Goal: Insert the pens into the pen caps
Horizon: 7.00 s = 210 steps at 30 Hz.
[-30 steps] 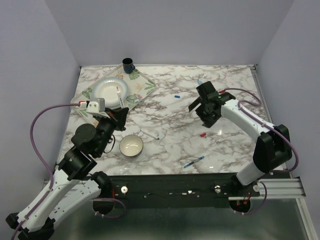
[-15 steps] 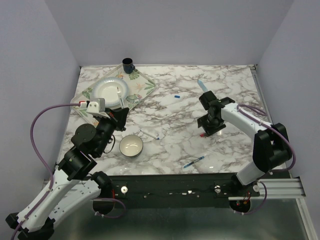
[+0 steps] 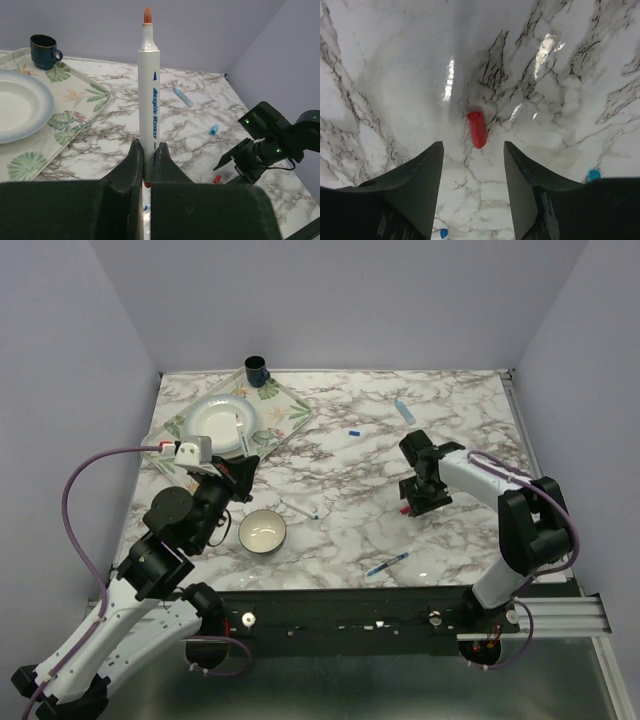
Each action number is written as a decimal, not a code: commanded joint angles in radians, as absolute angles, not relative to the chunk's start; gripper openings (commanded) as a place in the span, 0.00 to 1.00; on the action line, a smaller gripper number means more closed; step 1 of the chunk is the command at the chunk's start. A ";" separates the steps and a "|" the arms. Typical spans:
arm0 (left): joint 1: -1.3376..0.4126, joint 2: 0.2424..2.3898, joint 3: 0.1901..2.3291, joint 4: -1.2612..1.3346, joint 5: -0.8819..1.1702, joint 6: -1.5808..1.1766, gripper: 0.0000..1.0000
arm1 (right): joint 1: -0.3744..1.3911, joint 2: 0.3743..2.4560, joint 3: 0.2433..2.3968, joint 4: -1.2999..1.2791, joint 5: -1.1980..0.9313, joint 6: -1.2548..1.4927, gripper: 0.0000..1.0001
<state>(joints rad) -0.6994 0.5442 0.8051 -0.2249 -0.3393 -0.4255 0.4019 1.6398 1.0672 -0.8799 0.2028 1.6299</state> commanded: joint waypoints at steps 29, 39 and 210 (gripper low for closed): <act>-0.693 0.692 0.833 -0.209 -0.157 -0.377 0.00 | 0.382 1.748 1.071 -0.916 0.310 1.547 0.01; -0.729 0.971 0.937 -0.186 0.265 -0.406 0.00 | 0.383 1.176 1.019 -0.517 0.195 0.907 0.01; -0.871 0.753 0.792 0.009 0.232 -0.285 0.00 | 0.946 1.057 1.167 -0.040 -0.009 0.607 0.41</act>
